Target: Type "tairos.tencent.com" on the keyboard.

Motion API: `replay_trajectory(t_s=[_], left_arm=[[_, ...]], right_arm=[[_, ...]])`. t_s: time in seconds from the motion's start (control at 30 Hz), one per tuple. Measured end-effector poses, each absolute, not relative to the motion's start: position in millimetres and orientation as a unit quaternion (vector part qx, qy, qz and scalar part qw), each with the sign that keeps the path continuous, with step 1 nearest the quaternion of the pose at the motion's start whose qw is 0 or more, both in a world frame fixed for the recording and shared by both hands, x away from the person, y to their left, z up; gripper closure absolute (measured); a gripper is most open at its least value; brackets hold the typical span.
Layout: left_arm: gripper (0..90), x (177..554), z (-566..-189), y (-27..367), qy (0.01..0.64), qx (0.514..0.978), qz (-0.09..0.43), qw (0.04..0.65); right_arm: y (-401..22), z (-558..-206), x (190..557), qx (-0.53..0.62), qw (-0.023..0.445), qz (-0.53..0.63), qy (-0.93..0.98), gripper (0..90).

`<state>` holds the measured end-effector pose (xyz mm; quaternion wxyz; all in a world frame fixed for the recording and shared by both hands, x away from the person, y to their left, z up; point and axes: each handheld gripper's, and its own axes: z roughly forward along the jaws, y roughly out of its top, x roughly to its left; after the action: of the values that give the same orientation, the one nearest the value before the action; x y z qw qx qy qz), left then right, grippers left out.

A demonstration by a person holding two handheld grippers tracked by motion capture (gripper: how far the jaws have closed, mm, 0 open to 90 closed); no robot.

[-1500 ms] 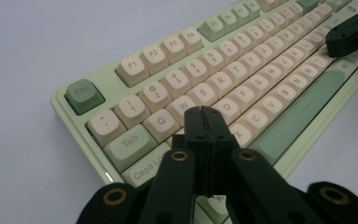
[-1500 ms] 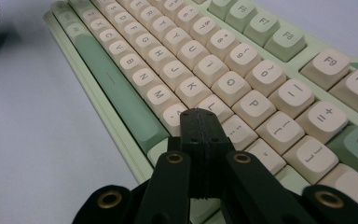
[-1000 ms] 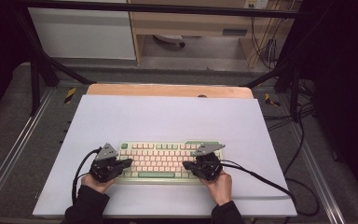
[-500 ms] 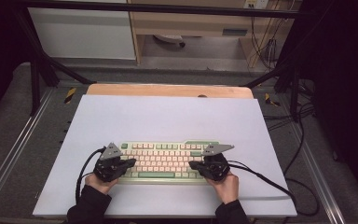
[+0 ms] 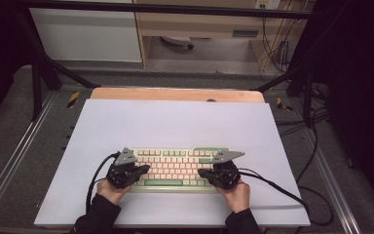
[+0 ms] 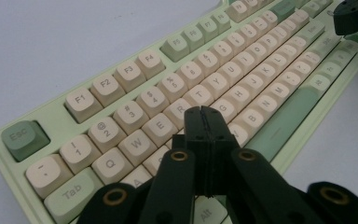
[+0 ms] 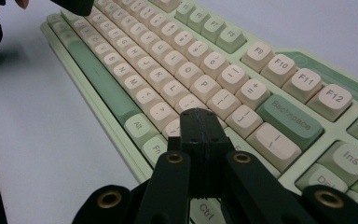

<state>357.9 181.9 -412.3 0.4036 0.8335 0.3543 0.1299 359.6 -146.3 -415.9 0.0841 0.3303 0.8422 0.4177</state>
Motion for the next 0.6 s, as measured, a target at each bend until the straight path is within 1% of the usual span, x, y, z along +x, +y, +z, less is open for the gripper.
replay_trajectory(t_s=[0.6], left_arm=[[89.6, 372, -413, 155, 0.356, 0.836, 0.132, 0.397]], right_arm=[[-146, -416, 358, 0.331, 0.084, 0.415, 0.843, 90.0]])
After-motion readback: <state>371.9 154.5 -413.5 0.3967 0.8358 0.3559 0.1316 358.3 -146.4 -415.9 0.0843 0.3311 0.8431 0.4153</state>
